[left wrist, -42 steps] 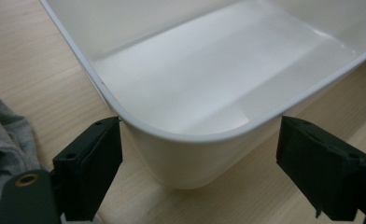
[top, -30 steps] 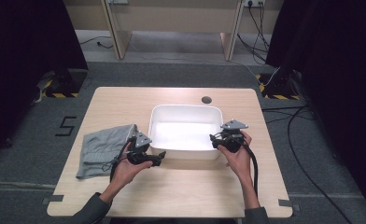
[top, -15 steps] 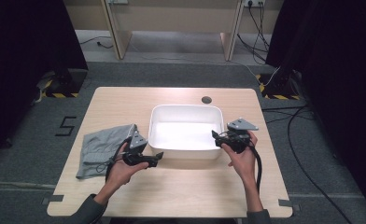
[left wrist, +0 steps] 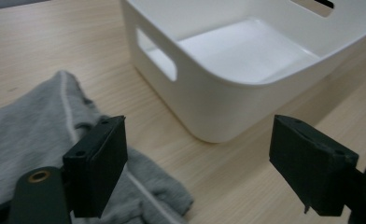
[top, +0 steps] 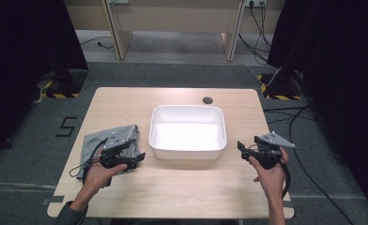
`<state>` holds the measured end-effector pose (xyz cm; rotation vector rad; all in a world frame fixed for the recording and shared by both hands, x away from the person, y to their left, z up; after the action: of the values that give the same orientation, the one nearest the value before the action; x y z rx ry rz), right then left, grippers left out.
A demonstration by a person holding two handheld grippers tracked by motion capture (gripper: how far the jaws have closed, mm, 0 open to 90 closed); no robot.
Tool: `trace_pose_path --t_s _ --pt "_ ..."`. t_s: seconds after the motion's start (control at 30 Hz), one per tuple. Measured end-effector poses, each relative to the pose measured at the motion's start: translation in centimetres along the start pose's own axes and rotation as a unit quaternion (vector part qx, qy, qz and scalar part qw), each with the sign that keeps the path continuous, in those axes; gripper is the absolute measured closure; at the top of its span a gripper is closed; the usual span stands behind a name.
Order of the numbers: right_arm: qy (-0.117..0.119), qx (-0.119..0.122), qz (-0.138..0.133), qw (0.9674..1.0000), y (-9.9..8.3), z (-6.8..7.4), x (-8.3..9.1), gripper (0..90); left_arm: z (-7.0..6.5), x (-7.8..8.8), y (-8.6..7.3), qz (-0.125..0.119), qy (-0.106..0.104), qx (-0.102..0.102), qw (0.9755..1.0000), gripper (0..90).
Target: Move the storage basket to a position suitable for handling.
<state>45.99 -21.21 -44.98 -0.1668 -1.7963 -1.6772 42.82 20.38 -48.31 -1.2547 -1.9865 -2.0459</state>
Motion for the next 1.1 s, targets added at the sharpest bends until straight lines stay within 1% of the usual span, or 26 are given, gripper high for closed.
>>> trace_pose_path --t_s 0.03,0.07,0.1,0.13,0.17,0.2,0.23,0.27,0.3,0.33,0.37,0.4,0.43,0.5,0.57,0.6,0.63,0.7,0.73,0.8,0.87,0.9,0.93,0.97,1.03,1.1 --pt "0.0 0.0 0.0 1.0 0.0 0.0 0.0 28.1 0.0 0.0 0.0 0.0 0.0 0.0 1.0 20.6" --pt "-0.01 -0.004 0.005 0.9999 -0.8 -0.6 0.4 27.8 1.7 0.5 -0.3 -0.002 0.022 0.011 0.9997 20.8" --pt "-0.011 -0.007 0.008 0.9999 -1.3 -0.9 0.6 27.7 2.7 0.8 -0.5 -0.003 0.036 0.012 0.9993 20.9" --pt "-0.014 -0.013 0.012 0.9997 -1.7 -1.0 0.7 27.6 2.7 0.8 -0.5 -0.003 0.036 0.012 0.9993 21.2" --pt "-0.02 -0.015 0.015 0.9996 -2.2 -1.2 0.8 27.2 3.6 1.0 -0.7 -0.003 0.048 0.017 0.9987 21.6" --pt "-0.02 -0.015 0.015 0.9996 -2.2 -1.2 0.8 27.2 4.5 1.3 -0.9 -0.005 0.058 0.026 0.998 21.6" --pt "-0.023 -0.015 0.019 0.9995 -2.7 -1.2 0.9 26.8 5.3 1.5 -1.1 -0.005 0.067 0.035 0.9972 22.2" --pt "-0.022 -0.016 0.021 0.9994 -3.8 -1.0 1.0 27.0 6.6 2.0 -1.5 -0.008 0.079 0.051 0.9955 24.0" --pt "-0.026 -0.017 0.024 0.9992 -4.6 -0.8 1.0 27.4 7.0 2.1 -1.8 -0.007 0.082 0.054 0.9952 25.0" --pt "-0.026 -0.017 0.024 0.9992 -4.6 -0.8 1.0 27.4 7.0 2.1 -1.8 -0.007 0.082 0.054 0.9952 25.5" --pt "-0.03 -0.011 0.032 0.999 -5.4 -0.6 0.9 27.5 7.4 2.1 -2.0 -0.005 0.085 0.057 0.9947 25.5" --pt "-0.034 -0.003 0.048 0.9982 -7.1 -0.2 0.6 27.5 8.1 1.9 -2.5 0.002 0.094 0.06 0.9938 26.0" --pt "-0.032 -0.001 0.054 0.998 -7.9 0.1 0.4 27.5 8.4 1.8 -2.9 0.008 0.098 0.062 0.9932 26.4" --pt "-0.021 0.0 0.073 0.9971 -9.2 0.6 0.1 27.5 8.9 1.4 -3.5 0.017 0.105 0.064 0.9923 27.3" --pt "-0.016 0.002 0.079 0.9967 -9.8 1.0 -0.2 27.4 9.4 1.2 -4.0 0.025 0.113 0.067 0.9911 27.6" --pt "-0.014 0.007 0.084 0.9963 -10.1 1.3 -0.2 27.4 9.6 1.1 -4.2 0.028 0.116 0.068 0.9905 27.8" --pt "-0.01 0.012 0.087 0.9961 -10.4 1.6 -0.3 27.4 9.6 1.1 -4.2 0.028 0.116 0.068 0.9905 28.1" --pt "-0.01 0.013 0.088 0.996 -10.5 1.8 -0.3 27.4 9.7 0.9 -4.5 0.035 0.12 0.064 0.9902 28.2" --pt "-0.004 0.024 0.092 0.9954 -10.8 2.5 -0.3 27.5 9.9 0.5 -5.1 0.045 0.126 0.059 0.9893 28.9" --pt "-0.001 0.029 0.094 0.9951 -11.0 2.9 -0.3 27.4 10.0 0.0 -5.9 0.059 0.131 0.056 0.988 29.9" --pt "0.007 0.037 0.097 0.9946 -11.2 3.4 -0.4 27.5 10.0 -0.3 -6.3 0.06 0.132 0.062 0.9875 29.9" --pt "0.01 0.036 0.098 0.9945 -11.3 3.8 -0.4 27.5 10.0 -0.3 -6.4 0.06 0.133 0.06 0.9874 30.1" --pt "0.012 0.042 0.099 0.9942 -11.4 3.9 -0.4 27.5 9.9 -0.2 -6.4 0.061 0.133 0.062 0.9873 30.7" --pt "0.013 0.039 0.101 0.994 -11.5 4.1 -0.4 27.6 9.8 -0.2 -6.5 0.062 0.132 0.062 0.9873 32.2" --pt "0.018 0.046 0.103 0.9935 -11.7 4.3 -0.6 28.0 9.1 -0.4 -6.9 0.067 0.118 0.069 0.9884 37.8" --pt "0.02 0.045 0.105 0.9932 -11.8 4.5 -0.6 28.0 8.9 -0.2 -7.0 0.064 0.125 0.063 0.9881 38.6"
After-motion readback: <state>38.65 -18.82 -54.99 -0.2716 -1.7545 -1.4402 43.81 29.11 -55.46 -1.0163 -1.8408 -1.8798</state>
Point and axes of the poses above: each handheld gripper's, and its own axes: x roughly backward along the jaws, y roughly out of its top, z roughly to its left, the point moved 10 cm from there along -x, roughly forward along the jaws, and after that the axes turned 1 degree about -z, right-handed, at the moved point
